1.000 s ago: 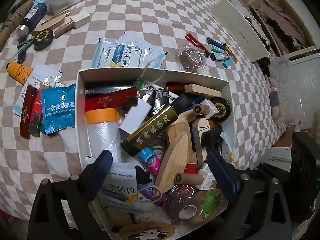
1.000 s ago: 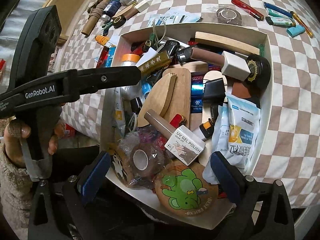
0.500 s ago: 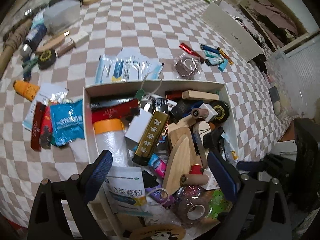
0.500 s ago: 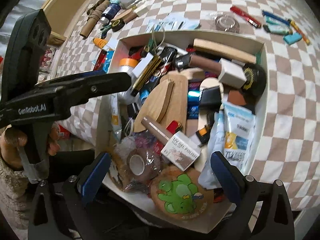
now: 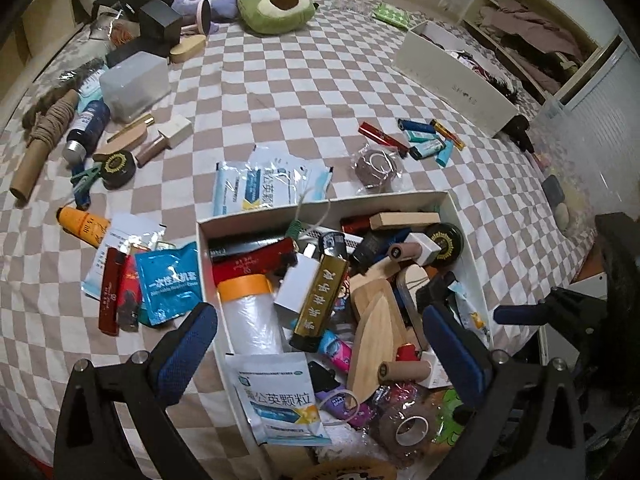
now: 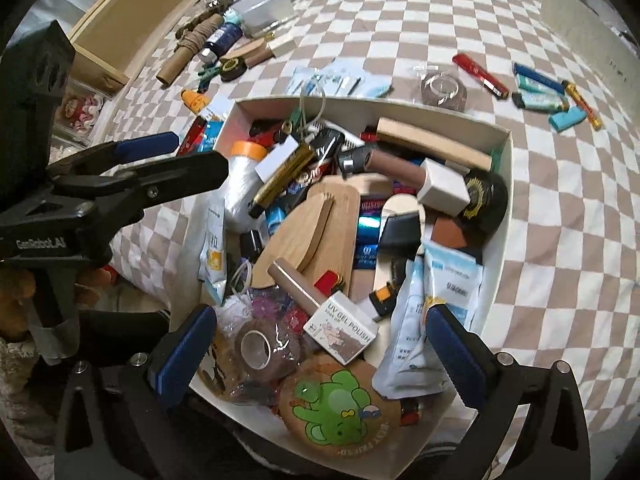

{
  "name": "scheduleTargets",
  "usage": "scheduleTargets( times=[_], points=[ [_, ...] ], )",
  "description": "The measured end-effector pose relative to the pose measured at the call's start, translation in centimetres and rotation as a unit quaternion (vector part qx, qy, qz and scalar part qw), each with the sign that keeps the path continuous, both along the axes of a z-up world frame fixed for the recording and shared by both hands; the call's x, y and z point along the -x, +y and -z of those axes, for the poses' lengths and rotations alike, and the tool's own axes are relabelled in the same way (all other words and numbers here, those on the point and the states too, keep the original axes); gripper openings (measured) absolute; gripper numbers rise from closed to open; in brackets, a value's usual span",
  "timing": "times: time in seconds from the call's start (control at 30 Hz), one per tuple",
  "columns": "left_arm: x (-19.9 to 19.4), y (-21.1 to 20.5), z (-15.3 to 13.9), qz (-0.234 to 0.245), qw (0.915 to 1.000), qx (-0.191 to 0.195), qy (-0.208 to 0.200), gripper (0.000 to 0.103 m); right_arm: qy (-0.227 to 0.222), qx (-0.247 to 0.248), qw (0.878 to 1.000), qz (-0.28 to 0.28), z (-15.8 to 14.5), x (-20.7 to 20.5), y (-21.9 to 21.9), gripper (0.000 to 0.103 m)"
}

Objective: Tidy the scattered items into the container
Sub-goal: 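Withdraw both open tools up from the white box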

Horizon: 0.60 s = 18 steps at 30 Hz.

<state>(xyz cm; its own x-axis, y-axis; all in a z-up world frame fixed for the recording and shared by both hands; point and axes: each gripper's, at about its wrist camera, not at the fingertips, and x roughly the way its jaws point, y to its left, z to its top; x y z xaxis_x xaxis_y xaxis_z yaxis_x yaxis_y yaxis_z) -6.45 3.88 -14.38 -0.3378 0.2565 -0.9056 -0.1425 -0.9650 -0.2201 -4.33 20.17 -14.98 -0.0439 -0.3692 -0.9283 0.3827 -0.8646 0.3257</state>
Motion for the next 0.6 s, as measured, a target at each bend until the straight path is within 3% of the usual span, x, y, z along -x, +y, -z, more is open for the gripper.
scheduleTargets(
  times=[0.23, 0.6],
  points=[
    [0.4, -0.7, -1.7, -0.002, 0.9991, 0.020, 0.037, 0.103, 0.058, 0.035, 0.997, 0.033, -2.9, 1.3, 1.3, 0.103],
    [0.8, -1.9, -3.5, -0.015, 0.9967, 0.027, 0.075, 0.103, 0.188, 0.014, 0.981, 0.051, -6.1, 2.2, 2.1, 0.103]
  ],
)
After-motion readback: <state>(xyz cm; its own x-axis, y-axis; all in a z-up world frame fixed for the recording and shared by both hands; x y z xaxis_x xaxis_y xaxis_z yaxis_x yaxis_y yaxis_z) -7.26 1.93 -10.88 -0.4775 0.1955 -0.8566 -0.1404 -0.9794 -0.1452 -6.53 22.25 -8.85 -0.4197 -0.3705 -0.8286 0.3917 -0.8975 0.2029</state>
